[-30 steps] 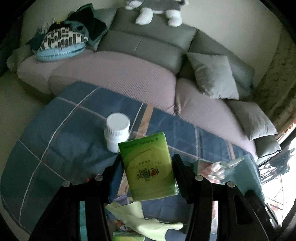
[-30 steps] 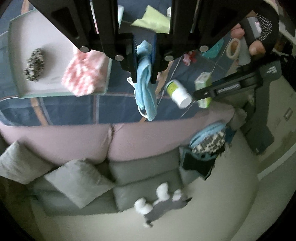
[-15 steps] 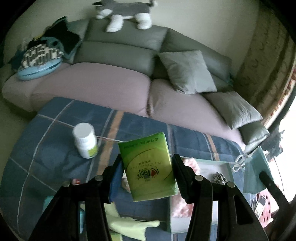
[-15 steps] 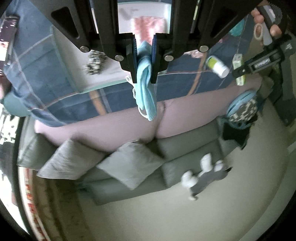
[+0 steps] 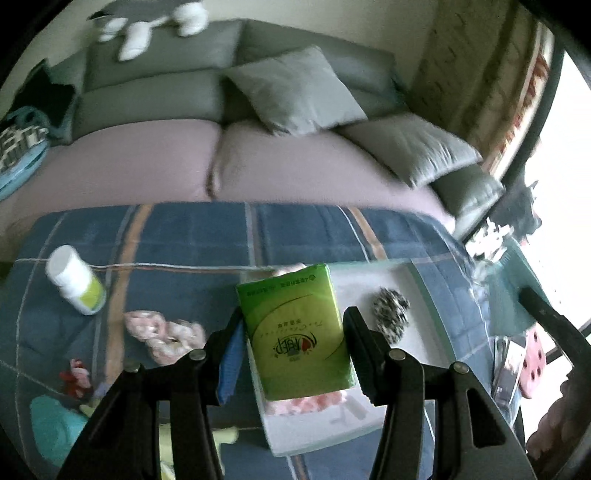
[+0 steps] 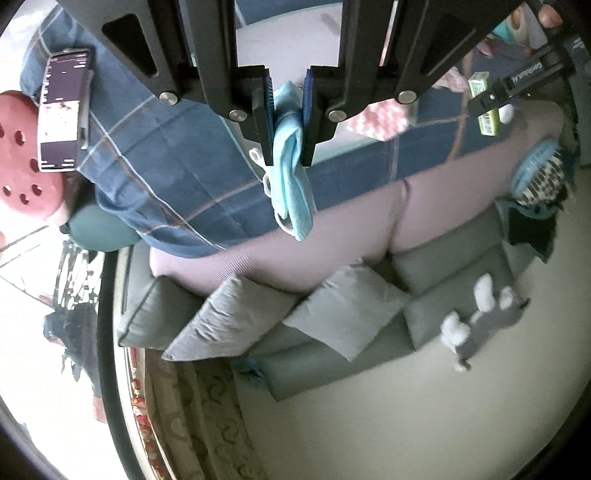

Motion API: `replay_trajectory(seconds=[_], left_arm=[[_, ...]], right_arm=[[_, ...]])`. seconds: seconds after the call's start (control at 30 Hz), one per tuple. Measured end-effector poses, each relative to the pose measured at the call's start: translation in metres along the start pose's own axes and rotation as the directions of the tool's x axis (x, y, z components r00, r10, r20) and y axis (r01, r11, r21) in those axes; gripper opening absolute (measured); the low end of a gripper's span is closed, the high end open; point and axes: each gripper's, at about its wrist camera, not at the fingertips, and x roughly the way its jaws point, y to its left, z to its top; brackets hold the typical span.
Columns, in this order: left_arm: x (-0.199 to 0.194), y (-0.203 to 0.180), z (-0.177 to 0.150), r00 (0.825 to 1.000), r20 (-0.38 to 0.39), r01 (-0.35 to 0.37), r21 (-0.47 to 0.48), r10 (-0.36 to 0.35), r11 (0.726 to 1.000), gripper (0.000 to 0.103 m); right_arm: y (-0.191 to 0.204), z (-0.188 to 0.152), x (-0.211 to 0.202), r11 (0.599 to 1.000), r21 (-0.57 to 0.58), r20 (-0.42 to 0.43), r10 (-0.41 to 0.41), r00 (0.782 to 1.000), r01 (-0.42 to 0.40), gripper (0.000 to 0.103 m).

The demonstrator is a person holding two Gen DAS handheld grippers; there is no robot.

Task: Organize soft objects
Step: 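Carry the tissue pack and the blue mask over the tray with both tools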

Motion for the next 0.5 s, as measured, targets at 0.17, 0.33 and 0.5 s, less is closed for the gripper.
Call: replay_trajectory(seconds=[0.17, 0.33, 0.5], left_arm=[[0.031, -0.031, -0.012, 0.996, -0.082, 0.037, 0.066, -0.031, 0.997, 0.054], [0.061, -0.052, -0.025, 0.988, -0.154, 0.049, 0.115, -0.031, 0.992, 0.054], [0.089, -0.061, -0.04, 0.977, -0.214, 0.043, 0.135, -0.013, 0.99, 0.054]], right_arm=[[-0.001, -0.013, 0.04, 0.999, -0.018, -0.121, -0.043, 0.992, 0.042, 0.013], [-0.008, -0.023, 0.062, 0.998, -0.015, -0.188, -0.061, 0.98, 0.059, 0.013], [-0.014, -0.033, 0.082, 0.995, -0.022, -0.24, -0.104, 0.965, 0.101, 0.013]])
